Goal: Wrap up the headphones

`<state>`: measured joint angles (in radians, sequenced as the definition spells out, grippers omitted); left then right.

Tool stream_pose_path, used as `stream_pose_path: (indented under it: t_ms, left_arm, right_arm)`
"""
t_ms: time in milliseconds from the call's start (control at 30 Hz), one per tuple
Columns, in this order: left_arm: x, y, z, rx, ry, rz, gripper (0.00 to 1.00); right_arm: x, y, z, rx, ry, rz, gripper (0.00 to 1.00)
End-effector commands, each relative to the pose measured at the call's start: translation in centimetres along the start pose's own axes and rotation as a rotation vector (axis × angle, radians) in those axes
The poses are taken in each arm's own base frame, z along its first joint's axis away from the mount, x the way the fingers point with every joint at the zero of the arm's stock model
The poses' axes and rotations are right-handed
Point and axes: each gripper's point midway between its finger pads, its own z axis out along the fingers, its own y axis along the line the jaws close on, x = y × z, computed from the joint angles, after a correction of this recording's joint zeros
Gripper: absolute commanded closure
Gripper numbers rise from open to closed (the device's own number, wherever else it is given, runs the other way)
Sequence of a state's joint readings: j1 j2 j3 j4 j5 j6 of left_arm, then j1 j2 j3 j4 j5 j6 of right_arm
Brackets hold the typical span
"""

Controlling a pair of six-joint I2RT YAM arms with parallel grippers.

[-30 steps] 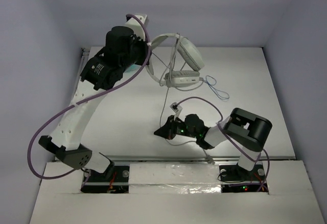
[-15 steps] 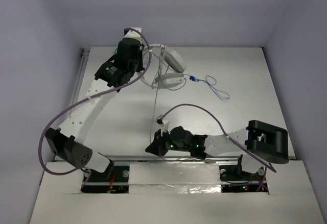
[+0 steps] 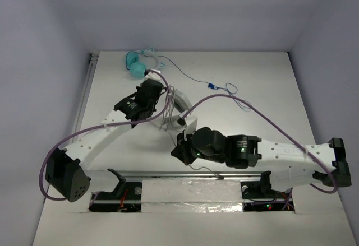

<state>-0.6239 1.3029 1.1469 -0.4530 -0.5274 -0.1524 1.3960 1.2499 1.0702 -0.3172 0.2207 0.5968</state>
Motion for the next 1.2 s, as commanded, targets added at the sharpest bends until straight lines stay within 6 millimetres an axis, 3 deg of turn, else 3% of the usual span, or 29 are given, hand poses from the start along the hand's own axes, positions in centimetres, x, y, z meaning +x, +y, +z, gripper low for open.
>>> stream_pose_path:
  t_ms: [0, 67, 200, 300, 367, 733, 867, 1000, 1067, 1167]
  left_arm:
    - [-0.2, -0.5, -1.7, 0.048, -0.081, -0.064, 1.00]
    - [1.7, -1.5, -1.8, 0.087, -0.051, -0.038, 1.00]
    - [2.8, -1.9, -2.1, 0.096, -0.034, -0.041, 1.00]
    - [3.4, -3.5, -2.5, 0.155, -0.022, 0.017, 1.00]
    - [4.2, -5.5, -3.3, 0.245, -0.006, 0.057, 1.00]
    - [6.0, -8.3, -4.8, 0.373, 0.016, 0.128, 1.00]
    - [5.4, -9.0, -6.0, 0.447, -0.006, 0.122, 1.00]
    - [3.9, -9.6, -8.0, 0.549, -0.060, 0.096, 1.00]
    - [2.7, -9.9, -9.0, 0.593, -0.081, 0.075, 1.00]
    - [-0.2, -9.0, -10.5, 0.588, -0.134, 0.039, 1.00]
  right_arm:
    - [-2.0, -3.5, -3.5, 0.201, -0.017, -0.127, 1.00]
    - [-3.1, -4.1, -4.2, 0.237, -0.032, -0.144, 1.00]
    - [-4.7, -5.1, -4.6, 0.296, -0.059, -0.164, 1.00]
    - [-6.3, -5.6, -5.1, 0.338, -0.101, -0.185, 1.00]
    - [-7.7, -7.6, -5.5, 0.415, -0.125, -0.194, 1.00]
    - [-13.4, -15.8, -6.9, 0.666, -0.250, -0.192, 1.00]
    - [-14.4, -19.6, -7.2, 0.771, -0.272, -0.176, 1.00]
    - [-14.5, -22.1, -6.0, 0.781, -0.272, -0.146, 1.00]
    - [-15.1, -22.5, -5.4, 0.759, -0.290, -0.125, 1.00]
    - [-16.5, -20.7, -5.0, 0.661, -0.300, -0.096, 1.00]
